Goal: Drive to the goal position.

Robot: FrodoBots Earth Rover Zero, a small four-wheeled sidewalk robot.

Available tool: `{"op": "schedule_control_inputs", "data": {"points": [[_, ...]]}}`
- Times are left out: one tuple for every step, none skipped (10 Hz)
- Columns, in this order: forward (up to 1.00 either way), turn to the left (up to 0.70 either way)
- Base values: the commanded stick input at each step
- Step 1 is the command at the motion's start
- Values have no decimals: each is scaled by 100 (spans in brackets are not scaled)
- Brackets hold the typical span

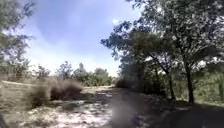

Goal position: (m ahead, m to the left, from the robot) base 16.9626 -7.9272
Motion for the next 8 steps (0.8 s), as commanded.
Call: {"op": "schedule_control_inputs", "data": {"points": [[70,0],[70,0],[70,0],[70,0],[70,0],[70,0],[70,0],[70,0]]}}
